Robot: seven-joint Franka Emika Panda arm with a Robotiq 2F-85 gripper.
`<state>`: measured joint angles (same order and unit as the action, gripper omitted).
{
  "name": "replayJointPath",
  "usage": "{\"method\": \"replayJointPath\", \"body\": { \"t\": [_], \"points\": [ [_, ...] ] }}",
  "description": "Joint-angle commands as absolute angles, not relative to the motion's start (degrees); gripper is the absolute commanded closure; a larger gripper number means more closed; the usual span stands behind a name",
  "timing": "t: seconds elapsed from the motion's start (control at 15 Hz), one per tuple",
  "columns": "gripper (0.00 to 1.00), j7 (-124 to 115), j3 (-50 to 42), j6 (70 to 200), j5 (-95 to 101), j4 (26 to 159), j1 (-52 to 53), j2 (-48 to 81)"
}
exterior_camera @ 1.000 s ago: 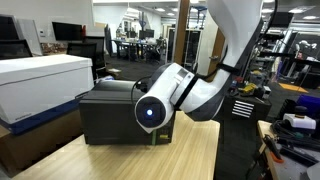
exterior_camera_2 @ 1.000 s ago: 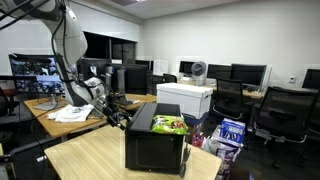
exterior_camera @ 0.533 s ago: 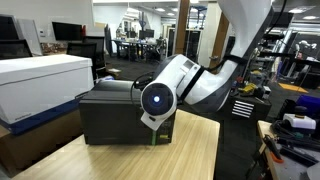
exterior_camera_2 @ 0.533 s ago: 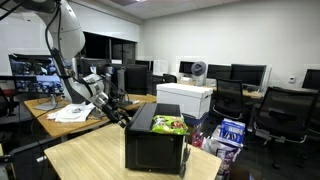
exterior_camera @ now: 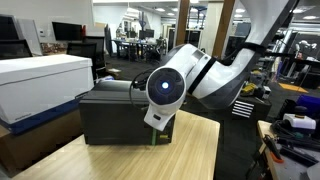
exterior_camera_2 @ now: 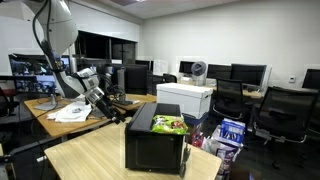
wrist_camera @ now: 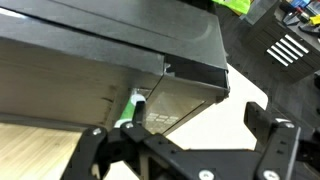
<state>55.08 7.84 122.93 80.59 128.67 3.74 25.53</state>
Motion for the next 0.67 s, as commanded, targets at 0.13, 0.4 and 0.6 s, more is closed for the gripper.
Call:
{"method": "replayJointPath", "body": {
  "t": [0.13,0.4,0.6],
  "points": [
    [0.00,60.83,9.23,127.92,76.11,132.83,2.81,21.18],
    [0.00,58.36,8.92,132.82,76.36,133.42,2.68,21.08],
    [0.00,54.59,8.31,135.16,78.17,132.64,3.35,22.35]
  ]
}}
